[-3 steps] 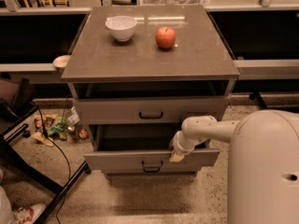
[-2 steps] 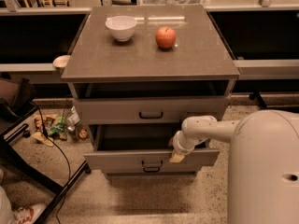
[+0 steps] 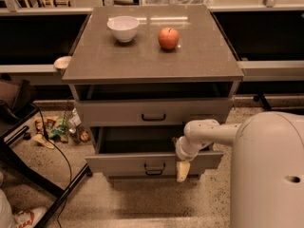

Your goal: Open middle drawer

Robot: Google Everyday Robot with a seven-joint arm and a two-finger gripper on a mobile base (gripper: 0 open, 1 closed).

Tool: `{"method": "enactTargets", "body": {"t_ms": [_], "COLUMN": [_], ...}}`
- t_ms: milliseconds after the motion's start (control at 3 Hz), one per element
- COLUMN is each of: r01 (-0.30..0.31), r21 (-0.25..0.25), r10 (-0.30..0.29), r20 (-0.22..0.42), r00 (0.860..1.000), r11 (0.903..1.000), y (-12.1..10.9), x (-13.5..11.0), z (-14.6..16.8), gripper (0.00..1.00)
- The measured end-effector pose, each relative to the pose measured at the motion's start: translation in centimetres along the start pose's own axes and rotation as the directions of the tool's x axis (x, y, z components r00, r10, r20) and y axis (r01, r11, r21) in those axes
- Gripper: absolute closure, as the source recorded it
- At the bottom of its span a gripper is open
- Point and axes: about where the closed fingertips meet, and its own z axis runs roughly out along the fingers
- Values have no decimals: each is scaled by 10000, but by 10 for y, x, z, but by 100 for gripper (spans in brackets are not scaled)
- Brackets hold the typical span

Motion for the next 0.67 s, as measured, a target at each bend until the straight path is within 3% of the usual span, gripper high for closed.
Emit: {"method": "enactTargets", "body": {"t_ms": [333,667], "r01": [-152,-464], "r21": [-861,-1429], "r10": [132,393], "r20": [-232,-522], "r00": [9996,9979], "r11": [9962,9887], "y": [37,74], "x": [6,8], "z": [-3,-15], "gripper": [0,19]}}
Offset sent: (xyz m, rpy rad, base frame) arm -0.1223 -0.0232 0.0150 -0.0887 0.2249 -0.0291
